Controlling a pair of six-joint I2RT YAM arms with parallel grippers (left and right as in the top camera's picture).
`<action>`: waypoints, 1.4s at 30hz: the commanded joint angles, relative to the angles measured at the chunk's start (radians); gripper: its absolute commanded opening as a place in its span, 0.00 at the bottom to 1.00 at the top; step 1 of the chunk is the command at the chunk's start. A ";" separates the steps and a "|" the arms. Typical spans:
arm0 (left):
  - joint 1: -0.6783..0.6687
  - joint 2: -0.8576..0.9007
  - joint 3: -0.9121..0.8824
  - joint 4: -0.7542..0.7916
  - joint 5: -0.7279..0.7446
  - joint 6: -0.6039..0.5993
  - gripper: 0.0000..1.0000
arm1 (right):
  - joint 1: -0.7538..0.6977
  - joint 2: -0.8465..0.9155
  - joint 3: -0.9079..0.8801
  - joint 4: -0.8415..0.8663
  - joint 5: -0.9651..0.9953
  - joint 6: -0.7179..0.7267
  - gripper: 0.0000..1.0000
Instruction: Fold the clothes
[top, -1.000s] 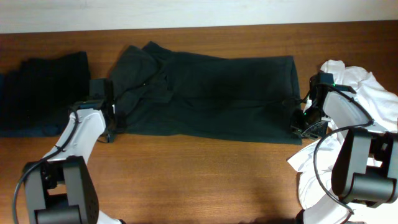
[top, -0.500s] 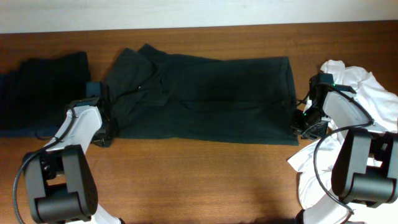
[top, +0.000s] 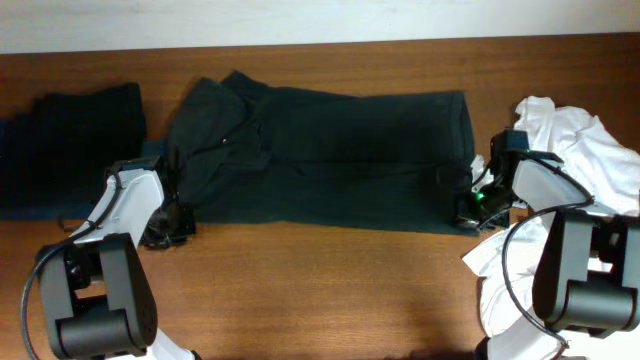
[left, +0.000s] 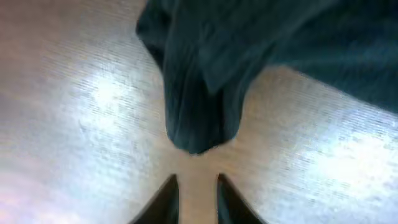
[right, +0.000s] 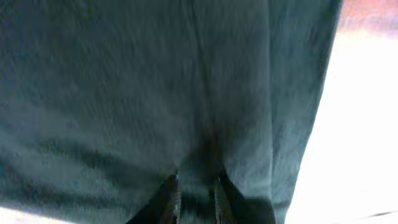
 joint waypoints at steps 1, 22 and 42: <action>0.004 -0.023 0.005 -0.117 0.021 -0.035 0.08 | 0.005 0.025 -0.074 -0.120 0.213 0.129 0.20; -0.006 0.053 0.005 0.233 0.285 0.011 0.47 | 0.004 0.023 -0.053 -0.244 0.238 0.272 0.23; -0.033 -0.007 -0.061 0.386 0.108 -0.025 0.68 | 0.004 0.023 -0.053 -0.237 0.238 0.261 0.23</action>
